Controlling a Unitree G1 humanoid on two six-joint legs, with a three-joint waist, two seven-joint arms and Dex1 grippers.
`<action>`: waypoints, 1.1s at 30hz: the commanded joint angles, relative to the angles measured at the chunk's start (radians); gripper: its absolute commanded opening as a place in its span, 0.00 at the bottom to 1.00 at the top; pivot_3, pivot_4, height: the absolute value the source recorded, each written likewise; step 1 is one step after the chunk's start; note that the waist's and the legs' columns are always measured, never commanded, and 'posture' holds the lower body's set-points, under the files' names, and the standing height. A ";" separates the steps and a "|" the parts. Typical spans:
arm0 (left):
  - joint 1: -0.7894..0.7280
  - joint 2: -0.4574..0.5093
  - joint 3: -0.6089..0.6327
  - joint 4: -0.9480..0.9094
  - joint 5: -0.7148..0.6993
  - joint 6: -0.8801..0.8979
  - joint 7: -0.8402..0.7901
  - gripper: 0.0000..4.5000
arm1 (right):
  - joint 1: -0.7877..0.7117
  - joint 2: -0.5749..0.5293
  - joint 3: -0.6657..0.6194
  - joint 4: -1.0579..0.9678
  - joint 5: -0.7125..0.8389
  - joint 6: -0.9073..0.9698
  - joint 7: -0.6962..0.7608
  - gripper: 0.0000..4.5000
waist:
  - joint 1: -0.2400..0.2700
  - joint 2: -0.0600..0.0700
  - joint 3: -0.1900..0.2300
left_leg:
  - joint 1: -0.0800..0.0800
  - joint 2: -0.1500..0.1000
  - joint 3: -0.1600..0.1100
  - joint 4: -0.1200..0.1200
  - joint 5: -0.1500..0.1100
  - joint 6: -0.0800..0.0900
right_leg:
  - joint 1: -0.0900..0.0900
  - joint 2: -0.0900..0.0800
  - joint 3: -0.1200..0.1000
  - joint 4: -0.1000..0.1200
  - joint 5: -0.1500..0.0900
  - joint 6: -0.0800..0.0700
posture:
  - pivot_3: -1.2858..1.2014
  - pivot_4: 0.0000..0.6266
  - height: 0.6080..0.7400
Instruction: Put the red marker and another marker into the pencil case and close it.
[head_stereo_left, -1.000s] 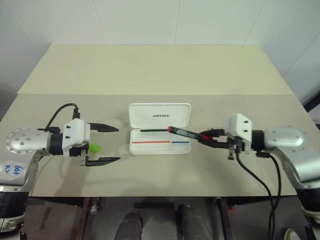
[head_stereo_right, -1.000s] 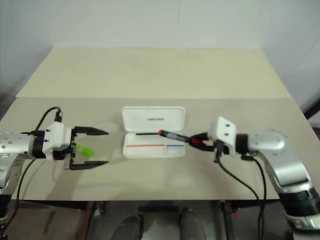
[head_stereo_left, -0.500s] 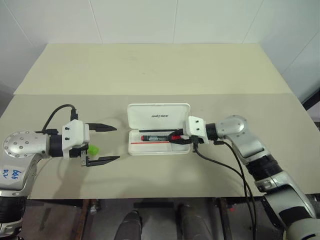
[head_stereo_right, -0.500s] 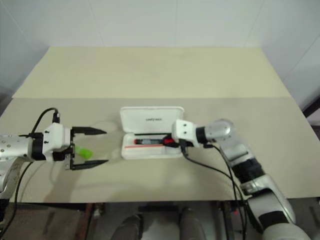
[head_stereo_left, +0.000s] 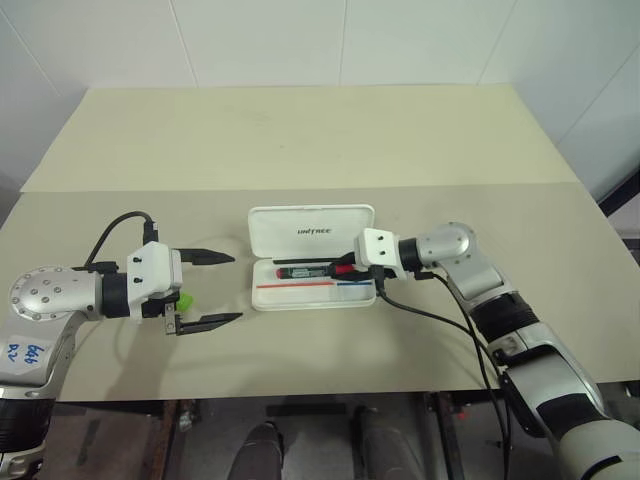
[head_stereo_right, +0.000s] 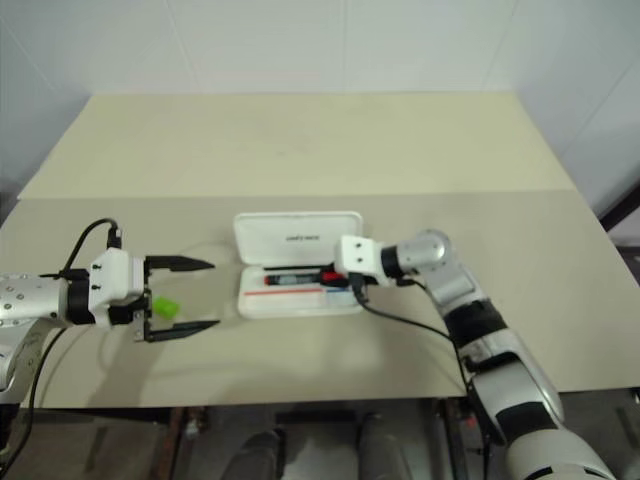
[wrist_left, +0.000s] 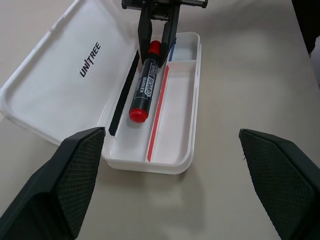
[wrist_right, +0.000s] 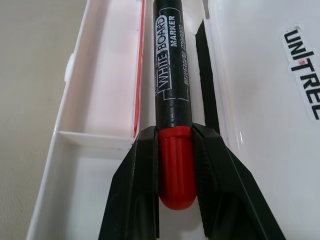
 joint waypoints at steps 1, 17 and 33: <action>-0.008 -0.004 0.009 -0.024 -0.009 -0.005 0.007 1.00 | -0.005 0.016 -0.020 -0.027 0.013 -0.025 -0.006 0.45 | 0.000 0.000 0.000 | 0.000 0.000 0.000 0.000 0.000 0.000 | 0.000 0.000 0.000 0.000 0.000 0.000 | 0.52 0.24 1.00; -0.060 -0.012 -0.019 0.022 -0.001 -0.023 -0.015 1.00 | 0.089 -0.035 -0.097 -0.473 0.183 0.281 0.000 0.59 | 0.004 0.000 0.000 | 0.000 0.000 0.000 0.000 0.000 0.000 | 0.000 0.000 0.000 0.001 0.000 0.000 | 0.52 0.24 1.00; 0.062 0.031 0.126 0.058 0.046 -0.067 0.041 1.00 | 0.421 -0.259 -0.408 -0.914 0.386 0.639 -0.193 0.99 | 0.006 0.000 0.000 | 0.000 0.001 0.000 0.000 0.000 0.000 | 0.000 0.001 0.000 0.001 -0.001 -0.001 | 0.52 0.24 1.00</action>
